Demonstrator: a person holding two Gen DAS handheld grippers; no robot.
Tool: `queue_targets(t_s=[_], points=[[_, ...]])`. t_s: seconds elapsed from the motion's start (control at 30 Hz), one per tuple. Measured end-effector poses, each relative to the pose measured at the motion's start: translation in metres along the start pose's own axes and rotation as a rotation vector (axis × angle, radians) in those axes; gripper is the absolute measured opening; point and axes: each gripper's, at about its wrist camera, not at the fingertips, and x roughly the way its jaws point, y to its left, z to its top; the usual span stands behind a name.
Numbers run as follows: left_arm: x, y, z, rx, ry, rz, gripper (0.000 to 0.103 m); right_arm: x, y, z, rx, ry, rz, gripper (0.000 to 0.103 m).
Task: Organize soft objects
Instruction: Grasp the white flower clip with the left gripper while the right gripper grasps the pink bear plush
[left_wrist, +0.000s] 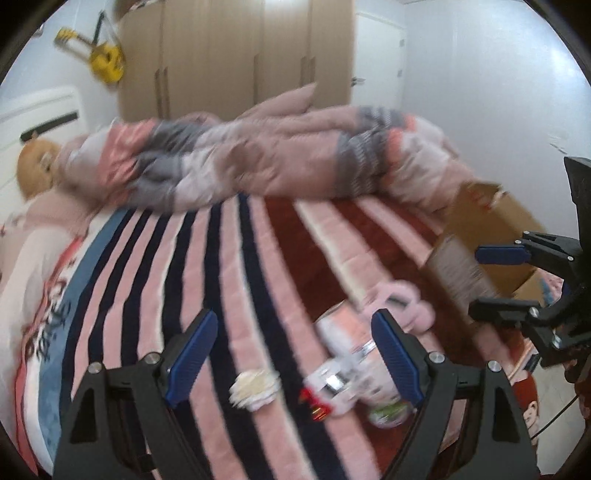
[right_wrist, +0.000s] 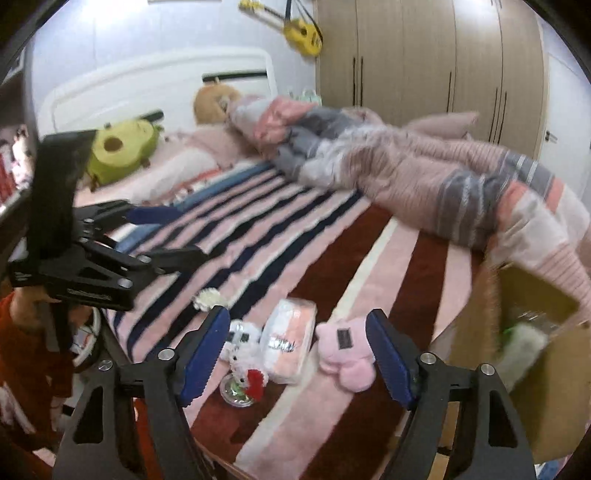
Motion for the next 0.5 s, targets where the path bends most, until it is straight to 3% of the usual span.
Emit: queue_targets(t_s=[0.17, 0.33, 0.5], points=[[0.038, 0.026, -0.036, -0.067, 0.089, -0.017, 0.081, 0.059, -0.011, -0.023, 0.042, 0.102, -0.084, 0.070], [0.076, 0.040, -0.064, -0.128, 0.163, -0.044, 0.070, 0.103, -0.032, -0.043, 0.083, 0.165, -0.193, 0.070], [0.099, 0.045, -0.078, -0.168, 0.212, -0.076, 0.058, 0.126, -0.047, -0.055, 0.116, 0.213, -0.199, 0.070]])
